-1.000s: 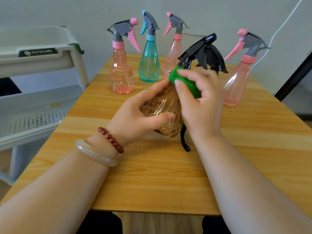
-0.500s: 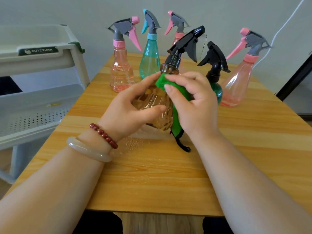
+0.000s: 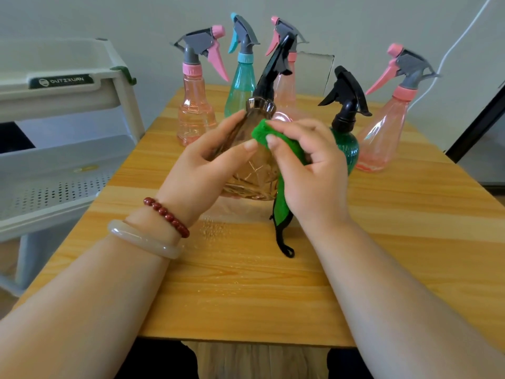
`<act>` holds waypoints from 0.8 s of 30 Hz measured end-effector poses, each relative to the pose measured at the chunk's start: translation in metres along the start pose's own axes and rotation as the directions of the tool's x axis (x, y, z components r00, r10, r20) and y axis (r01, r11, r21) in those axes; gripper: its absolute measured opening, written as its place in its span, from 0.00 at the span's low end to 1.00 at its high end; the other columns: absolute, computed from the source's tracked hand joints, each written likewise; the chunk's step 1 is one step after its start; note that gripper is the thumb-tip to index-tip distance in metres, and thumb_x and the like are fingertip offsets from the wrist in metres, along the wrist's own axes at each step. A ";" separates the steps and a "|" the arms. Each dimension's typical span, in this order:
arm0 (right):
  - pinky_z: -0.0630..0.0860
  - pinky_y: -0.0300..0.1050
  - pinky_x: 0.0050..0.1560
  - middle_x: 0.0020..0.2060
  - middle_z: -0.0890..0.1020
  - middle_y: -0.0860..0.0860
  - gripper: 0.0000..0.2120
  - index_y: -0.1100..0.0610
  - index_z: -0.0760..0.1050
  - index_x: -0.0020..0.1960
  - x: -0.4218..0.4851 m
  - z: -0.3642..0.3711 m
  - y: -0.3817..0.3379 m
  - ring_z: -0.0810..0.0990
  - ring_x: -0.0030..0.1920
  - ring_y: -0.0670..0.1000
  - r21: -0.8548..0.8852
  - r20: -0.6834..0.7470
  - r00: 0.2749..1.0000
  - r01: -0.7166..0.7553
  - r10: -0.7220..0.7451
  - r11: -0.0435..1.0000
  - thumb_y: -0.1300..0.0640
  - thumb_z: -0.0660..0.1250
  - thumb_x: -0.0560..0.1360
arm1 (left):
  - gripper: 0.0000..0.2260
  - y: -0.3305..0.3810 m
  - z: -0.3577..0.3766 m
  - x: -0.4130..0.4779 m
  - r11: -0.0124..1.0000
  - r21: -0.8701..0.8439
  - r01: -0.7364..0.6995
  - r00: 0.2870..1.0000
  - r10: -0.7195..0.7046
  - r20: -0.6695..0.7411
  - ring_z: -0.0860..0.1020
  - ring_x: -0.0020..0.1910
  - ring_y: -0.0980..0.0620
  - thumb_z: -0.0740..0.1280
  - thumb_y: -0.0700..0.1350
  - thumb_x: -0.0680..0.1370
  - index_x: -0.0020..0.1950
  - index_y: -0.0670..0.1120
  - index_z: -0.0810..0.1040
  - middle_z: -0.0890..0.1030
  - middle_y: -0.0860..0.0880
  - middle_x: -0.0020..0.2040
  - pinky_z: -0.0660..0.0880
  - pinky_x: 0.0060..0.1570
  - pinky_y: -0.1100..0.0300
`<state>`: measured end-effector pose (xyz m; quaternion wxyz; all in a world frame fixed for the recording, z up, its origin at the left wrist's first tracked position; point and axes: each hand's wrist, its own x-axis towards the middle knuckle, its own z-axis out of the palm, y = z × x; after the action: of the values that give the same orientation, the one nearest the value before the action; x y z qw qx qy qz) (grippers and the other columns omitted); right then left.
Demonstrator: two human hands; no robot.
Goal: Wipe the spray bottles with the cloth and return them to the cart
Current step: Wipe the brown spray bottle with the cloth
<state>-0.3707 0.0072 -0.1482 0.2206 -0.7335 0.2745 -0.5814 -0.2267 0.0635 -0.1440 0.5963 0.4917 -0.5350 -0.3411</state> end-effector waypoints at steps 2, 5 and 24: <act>0.69 0.28 0.55 0.48 0.77 0.42 0.09 0.52 0.81 0.56 0.003 -0.001 0.002 0.76 0.53 0.37 0.008 -0.020 0.996 -0.081 0.082 0.997 0.59 0.69 0.77 | 0.22 0.000 0.004 -0.001 1.000 -0.001 0.008 1.000 -0.008 -0.013 0.79 0.61 0.57 0.68 0.50 0.77 0.71 0.55 0.71 0.81 0.57 0.61 0.77 0.61 0.48; 0.72 0.33 0.55 0.47 0.78 0.42 0.09 0.50 0.81 0.52 0.000 -0.007 -0.001 0.77 0.51 0.40 0.093 0.083 0.994 -0.077 0.070 0.993 0.62 0.69 0.75 | 0.20 -0.001 0.003 0.001 0.998 -0.037 0.049 0.998 -0.051 -0.047 0.81 0.59 0.53 0.67 0.51 0.78 0.70 0.56 0.73 0.82 0.55 0.60 0.78 0.59 0.45; 0.71 0.35 0.54 0.45 0.78 0.51 0.07 0.59 0.81 0.53 -0.007 0.003 -0.002 0.77 0.49 0.45 -0.017 0.019 0.994 0.110 -0.110 0.994 0.62 0.68 0.76 | 0.17 -0.002 0.003 0.004 0.997 -0.058 0.051 0.982 -0.061 -0.180 0.76 0.66 0.53 0.66 0.56 0.75 0.64 0.66 0.75 0.79 0.56 0.65 0.73 0.65 0.43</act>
<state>-0.3688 0.0136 -0.1524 0.1844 -0.7547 0.2367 -0.5835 -0.2285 0.0588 -0.1445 0.6456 0.5197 -0.4552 -0.3254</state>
